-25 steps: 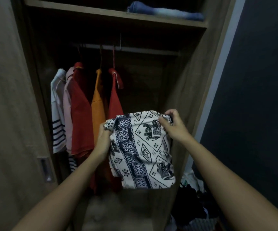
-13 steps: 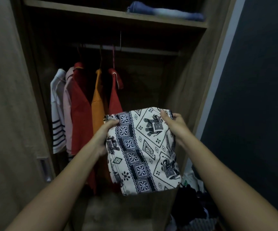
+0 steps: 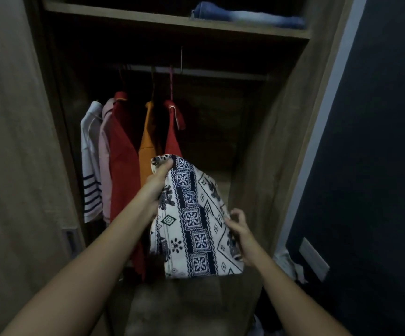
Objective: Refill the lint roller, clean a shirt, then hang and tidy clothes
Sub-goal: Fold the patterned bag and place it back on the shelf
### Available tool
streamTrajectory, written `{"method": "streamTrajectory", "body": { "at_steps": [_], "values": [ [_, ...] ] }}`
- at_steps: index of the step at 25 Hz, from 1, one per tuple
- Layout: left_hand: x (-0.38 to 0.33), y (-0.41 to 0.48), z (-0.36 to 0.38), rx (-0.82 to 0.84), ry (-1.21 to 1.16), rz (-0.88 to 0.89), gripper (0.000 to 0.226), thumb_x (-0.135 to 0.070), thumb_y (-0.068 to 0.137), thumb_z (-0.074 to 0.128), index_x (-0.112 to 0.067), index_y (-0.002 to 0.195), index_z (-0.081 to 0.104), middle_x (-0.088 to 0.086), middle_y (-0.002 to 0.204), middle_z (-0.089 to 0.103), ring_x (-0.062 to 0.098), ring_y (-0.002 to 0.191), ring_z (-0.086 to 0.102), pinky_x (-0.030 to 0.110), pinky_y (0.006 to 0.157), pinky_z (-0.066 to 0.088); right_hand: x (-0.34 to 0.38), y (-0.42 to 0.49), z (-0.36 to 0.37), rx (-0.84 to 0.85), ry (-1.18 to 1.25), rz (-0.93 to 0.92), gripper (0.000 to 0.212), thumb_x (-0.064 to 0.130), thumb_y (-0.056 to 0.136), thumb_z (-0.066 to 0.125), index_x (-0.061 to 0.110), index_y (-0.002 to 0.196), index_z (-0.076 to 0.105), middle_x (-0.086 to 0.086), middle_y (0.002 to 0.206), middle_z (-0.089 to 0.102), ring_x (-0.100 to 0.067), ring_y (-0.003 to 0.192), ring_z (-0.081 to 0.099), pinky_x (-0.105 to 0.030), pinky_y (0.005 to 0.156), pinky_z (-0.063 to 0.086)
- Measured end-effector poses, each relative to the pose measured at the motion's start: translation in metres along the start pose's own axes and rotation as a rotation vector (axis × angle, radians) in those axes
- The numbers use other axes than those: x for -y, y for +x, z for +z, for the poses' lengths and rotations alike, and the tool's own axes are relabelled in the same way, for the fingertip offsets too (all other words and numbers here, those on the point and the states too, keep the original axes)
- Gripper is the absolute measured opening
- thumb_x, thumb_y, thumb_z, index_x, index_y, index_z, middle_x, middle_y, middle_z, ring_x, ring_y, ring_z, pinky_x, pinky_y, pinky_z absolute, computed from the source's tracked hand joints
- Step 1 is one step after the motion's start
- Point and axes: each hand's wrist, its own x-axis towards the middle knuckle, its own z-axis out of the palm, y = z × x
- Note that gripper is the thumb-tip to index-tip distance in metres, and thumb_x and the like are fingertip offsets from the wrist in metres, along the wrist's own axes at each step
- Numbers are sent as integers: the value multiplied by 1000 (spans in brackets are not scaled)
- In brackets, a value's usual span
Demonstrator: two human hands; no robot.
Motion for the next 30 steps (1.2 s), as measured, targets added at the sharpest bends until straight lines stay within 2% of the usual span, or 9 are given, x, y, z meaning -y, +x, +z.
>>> {"method": "streamTrajectory", "body": {
  "at_steps": [3, 4, 6, 8, 13, 19, 22, 26, 30],
  "values": [
    [-22, 2, -4, -86, 94, 119, 45, -42, 82, 65, -12, 115, 56, 11, 100, 72, 24, 84, 72, 30, 61, 58, 24, 2, -8, 12, -165, -157, 55, 45, 61, 69, 31, 114, 58, -4, 128, 54, -16, 100, 61, -24, 71, 51],
    [-29, 3, -6, -96, 148, 166, 51, -44, 81, 66, -15, 119, 51, 11, 105, 70, 23, 85, 71, 30, 62, 58, 33, 3, -13, 7, -303, -222, 65, 51, 61, 68, 40, 123, 53, 2, 141, 44, -15, 117, 53, -28, 84, 50],
    [-45, -1, -6, -120, 286, 226, 66, -48, 75, 66, -18, 126, 36, 12, 115, 60, 24, 92, 67, 39, 75, 57, 59, 3, -16, 3, -522, -322, 81, 62, 57, 71, 54, 131, 39, 8, 153, 25, -22, 141, 24, -51, 108, 34],
    [-64, -10, -1, -157, 410, 317, 71, -48, 74, 61, -19, 128, 27, 6, 113, 52, 20, 96, 57, 40, 83, 51, 89, 0, -11, 18, -666, -398, 92, 67, 50, 73, 63, 130, 28, 8, 156, 16, -23, 146, 4, -59, 115, 15],
    [-135, -35, 30, -142, 442, 697, 50, -24, 77, 59, -18, 112, 24, -2, 92, 45, 7, 75, 48, 22, 59, 40, 170, -17, 13, -140, -843, -582, 109, 65, 40, 73, 66, 130, 12, 24, 150, 3, -3, 136, -16, -50, 113, 6],
    [-247, -53, 74, 148, 411, 903, 41, -21, 89, 60, -29, 107, 24, 10, 104, 55, 21, 77, 63, 35, 66, 56, 277, -38, 41, -391, -835, -775, 120, 73, 33, 72, 63, 136, 11, -4, 159, -1, -11, 142, 1, -51, 112, 17],
    [-290, -41, 94, 117, 528, 933, 39, -31, 86, 62, -28, 109, 30, 13, 107, 57, 23, 77, 64, 41, 68, 55, 319, -44, 47, -428, -908, -795, 121, 64, 44, 81, 56, 140, 9, -5, 159, -7, -24, 145, 10, -48, 113, 18],
    [-327, -11, 127, 94, 553, 928, 41, -31, 86, 62, -21, 113, 32, 9, 99, 56, 18, 67, 59, 32, 59, 49, 367, -31, 41, -488, -1020, -769, 126, 67, 42, 75, 47, 145, 6, -6, 158, -14, -30, 146, 7, -52, 113, 17],
    [-351, 33, 160, 49, 580, 992, 39, -31, 86, 62, -20, 112, 35, 5, 98, 55, 16, 73, 57, 37, 67, 50, 410, -6, 22, -535, -1084, -774, 124, 59, 49, 80, 37, 148, 9, -7, 158, -10, -29, 145, 11, -46, 114, 19]
  ]
}}
